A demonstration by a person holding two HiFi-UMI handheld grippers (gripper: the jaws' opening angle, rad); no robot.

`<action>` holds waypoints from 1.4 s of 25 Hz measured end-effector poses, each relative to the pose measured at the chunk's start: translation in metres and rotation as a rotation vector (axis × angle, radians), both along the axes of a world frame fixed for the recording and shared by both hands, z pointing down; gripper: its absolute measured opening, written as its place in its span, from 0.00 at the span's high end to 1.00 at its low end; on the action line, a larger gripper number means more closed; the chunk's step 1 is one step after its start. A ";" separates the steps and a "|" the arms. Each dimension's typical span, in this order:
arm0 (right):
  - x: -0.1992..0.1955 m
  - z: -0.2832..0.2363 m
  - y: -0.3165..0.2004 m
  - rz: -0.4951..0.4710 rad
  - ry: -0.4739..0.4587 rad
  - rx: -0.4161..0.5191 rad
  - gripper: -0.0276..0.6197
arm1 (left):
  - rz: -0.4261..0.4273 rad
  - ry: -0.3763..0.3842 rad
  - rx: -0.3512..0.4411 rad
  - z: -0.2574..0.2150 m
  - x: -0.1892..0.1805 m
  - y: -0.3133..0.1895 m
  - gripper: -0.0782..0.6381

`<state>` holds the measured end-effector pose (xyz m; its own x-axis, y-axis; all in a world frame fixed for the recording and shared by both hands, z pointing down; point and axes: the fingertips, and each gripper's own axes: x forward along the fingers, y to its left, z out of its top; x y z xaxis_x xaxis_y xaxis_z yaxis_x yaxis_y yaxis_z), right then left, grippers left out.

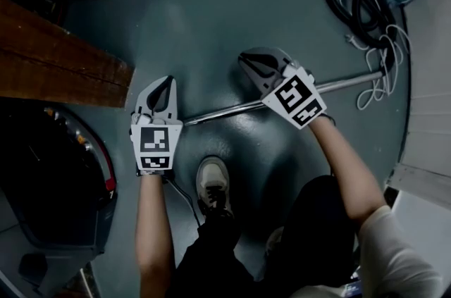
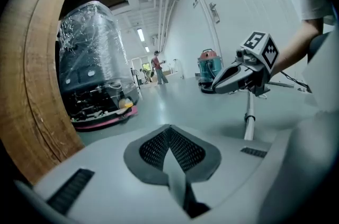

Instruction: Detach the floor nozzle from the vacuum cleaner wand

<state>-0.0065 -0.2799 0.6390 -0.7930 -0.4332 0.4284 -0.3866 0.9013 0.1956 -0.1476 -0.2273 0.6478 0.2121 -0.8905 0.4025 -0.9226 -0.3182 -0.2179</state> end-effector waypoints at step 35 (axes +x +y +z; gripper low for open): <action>0.003 -0.118 0.006 0.072 -0.235 0.223 0.90 | 0.014 0.061 0.261 -0.117 0.021 -0.003 0.89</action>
<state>-0.0031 -0.2739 0.5209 -0.8231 -0.5537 0.1258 -0.5053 0.8154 0.2826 -0.1264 -0.2299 0.5305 0.2416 -0.9594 0.1455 -0.9327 -0.2710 -0.2380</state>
